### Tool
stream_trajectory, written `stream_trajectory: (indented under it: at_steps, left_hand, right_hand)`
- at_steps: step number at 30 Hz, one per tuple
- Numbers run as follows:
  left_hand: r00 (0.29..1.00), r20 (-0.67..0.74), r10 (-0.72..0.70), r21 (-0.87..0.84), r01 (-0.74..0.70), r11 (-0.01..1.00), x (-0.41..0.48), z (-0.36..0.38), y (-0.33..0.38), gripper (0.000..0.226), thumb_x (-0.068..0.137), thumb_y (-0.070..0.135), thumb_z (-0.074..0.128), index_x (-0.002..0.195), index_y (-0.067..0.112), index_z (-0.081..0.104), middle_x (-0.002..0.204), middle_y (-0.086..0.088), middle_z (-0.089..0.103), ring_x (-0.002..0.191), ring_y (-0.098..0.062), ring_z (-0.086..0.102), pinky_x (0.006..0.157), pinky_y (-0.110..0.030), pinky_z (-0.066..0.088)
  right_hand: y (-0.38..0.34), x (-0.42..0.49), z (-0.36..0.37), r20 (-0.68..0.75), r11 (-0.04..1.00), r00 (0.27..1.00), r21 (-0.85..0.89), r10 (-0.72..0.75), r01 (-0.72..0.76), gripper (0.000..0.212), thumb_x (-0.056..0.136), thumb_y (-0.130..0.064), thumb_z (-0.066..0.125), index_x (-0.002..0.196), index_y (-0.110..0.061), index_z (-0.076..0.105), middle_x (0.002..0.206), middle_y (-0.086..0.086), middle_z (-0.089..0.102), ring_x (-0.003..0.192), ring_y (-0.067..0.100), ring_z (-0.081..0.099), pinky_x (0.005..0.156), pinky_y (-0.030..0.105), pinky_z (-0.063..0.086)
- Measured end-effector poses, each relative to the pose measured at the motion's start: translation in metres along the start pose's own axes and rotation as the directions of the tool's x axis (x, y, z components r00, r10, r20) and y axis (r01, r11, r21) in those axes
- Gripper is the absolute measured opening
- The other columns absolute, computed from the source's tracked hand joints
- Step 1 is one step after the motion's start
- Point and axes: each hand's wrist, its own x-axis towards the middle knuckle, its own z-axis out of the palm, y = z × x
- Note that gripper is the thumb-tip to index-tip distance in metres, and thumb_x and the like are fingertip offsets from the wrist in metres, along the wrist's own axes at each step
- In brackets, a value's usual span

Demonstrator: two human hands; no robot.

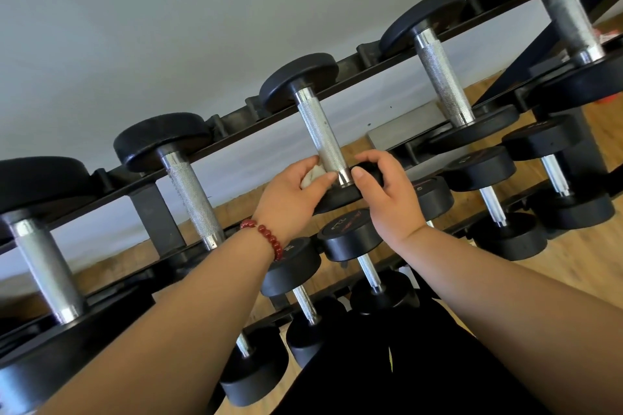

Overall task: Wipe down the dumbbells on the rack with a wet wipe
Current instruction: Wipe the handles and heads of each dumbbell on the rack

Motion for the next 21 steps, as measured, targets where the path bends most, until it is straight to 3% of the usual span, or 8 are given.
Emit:
stream_trajectory:
  at_steps: [2, 5, 10, 11, 13, 16, 19, 21]
  left_hand:
    - [0.997, -0.07, -0.016, -0.034, 0.014, 0.999, -0.002, 0.007, 0.002, 0.029, 0.097, 0.026, 0.055, 0.125, 0.033, 0.057, 0.099, 0.021, 0.058, 0.086, 0.006, 0.056, 0.067, -0.007, 0.042]
    - [0.981, -0.179, -0.072, -0.115, 0.052, 0.992, -0.009, 0.02, 0.007, 0.03, 0.1, 0.018, 0.048, 0.126, 0.03, 0.056, 0.09, 0.022, 0.054, 0.077, 0.004, 0.056, 0.06, -0.009, 0.044]
    - [0.958, -0.283, -0.038, -0.099, 0.011, 0.995, -0.031, 0.024, 0.003, 0.033, 0.101, 0.022, 0.045, 0.13, 0.037, 0.049, 0.092, 0.019, 0.056, 0.056, 0.009, 0.053, 0.048, -0.008, 0.043]
    - [0.96, -0.279, 0.016, -0.05, -0.031, 0.998, -0.036, 0.024, 0.003, 0.035, 0.101, 0.021, 0.046, 0.133, 0.035, 0.048, 0.1, 0.018, 0.057, 0.061, 0.011, 0.054, 0.053, -0.006, 0.044]
    - [0.954, -0.255, 0.16, 0.099, -0.139, 0.985, -0.045, 0.026, 0.0, 0.04, 0.1, 0.016, 0.046, 0.138, 0.029, 0.047, 0.123, 0.01, 0.057, 0.09, 0.013, 0.055, 0.077, -0.002, 0.044]
    - [0.926, -0.194, 0.325, 0.35, -0.244, 0.905, -0.054, 0.038, -0.004, 0.046, 0.098, 0.006, 0.043, 0.143, 0.015, 0.044, 0.145, -0.003, 0.046, 0.132, -0.008, 0.042, 0.111, -0.016, 0.031]
    - [0.865, -0.246, 0.436, 0.549, -0.247, 0.799, -0.059, 0.053, -0.005, 0.052, 0.091, 0.011, 0.033, 0.141, 0.002, 0.045, 0.145, -0.016, 0.047, 0.135, -0.026, 0.04, 0.113, -0.031, 0.029]
    - [0.867, -0.194, 0.459, 0.697, -0.207, 0.686, -0.06, 0.06, -0.004, 0.058, 0.085, 0.005, 0.047, 0.142, -0.003, 0.039, 0.144, -0.02, 0.047, 0.135, -0.028, 0.039, 0.115, -0.036, 0.023]
  right_hand:
    - [-0.003, -0.001, 0.0, 0.005, 1.0, 1.0, 0.01, 0.004, -0.004, 0.02, 0.081, -0.056, 0.046, 0.097, -0.045, 0.051, 0.101, -0.014, 0.058, 0.104, 0.007, 0.054, 0.085, 0.013, 0.042]
    - [-0.006, -0.002, -0.003, 0.044, 1.0, 0.999, 0.02, 0.01, -0.011, 0.025, 0.081, -0.055, 0.048, 0.099, -0.038, 0.054, 0.102, -0.013, 0.057, 0.102, 0.002, 0.053, 0.081, 0.005, 0.039]
    - [-0.005, -0.001, -0.011, 0.108, 0.999, 0.994, -0.052, 0.009, -0.004, 0.013, 0.095, -0.032, 0.056, 0.106, -0.026, 0.055, 0.102, -0.013, 0.055, 0.1, -0.004, 0.051, 0.079, 0.002, 0.038]
    - [-0.006, -0.001, -0.012, 0.118, 0.998, 0.993, -0.068, 0.015, -0.007, 0.013, 0.095, -0.033, 0.056, 0.107, -0.027, 0.055, 0.102, -0.015, 0.054, 0.1, -0.003, 0.051, 0.078, 0.002, 0.038]
    - [-0.01, -0.001, -0.017, 0.15, 0.995, 0.988, -0.098, 0.03, -0.015, 0.014, 0.094, -0.035, 0.056, 0.107, -0.03, 0.053, 0.101, -0.019, 0.052, 0.097, -0.003, 0.052, 0.076, 0.004, 0.038]
    - [-0.014, -0.005, -0.034, 0.209, 0.988, 0.976, -0.15, 0.055, -0.024, 0.023, 0.095, -0.037, 0.056, 0.117, -0.031, 0.052, 0.109, -0.021, 0.051, 0.096, -0.002, 0.051, 0.08, 0.005, 0.036]
    - [-0.011, -0.011, -0.054, 0.261, 0.959, 0.965, -0.281, 0.038, 0.038, 0.044, 0.098, -0.039, 0.051, 0.137, -0.02, 0.048, 0.132, -0.006, 0.05, 0.122, 0.008, 0.046, 0.099, 0.019, 0.032]
    - [-0.009, -0.012, -0.067, 0.303, 0.93, 0.953, -0.353, 0.011, 0.102, 0.047, 0.099, -0.038, 0.049, 0.14, -0.018, 0.046, 0.139, -0.002, 0.048, 0.129, 0.012, 0.042, 0.102, 0.021, 0.029]
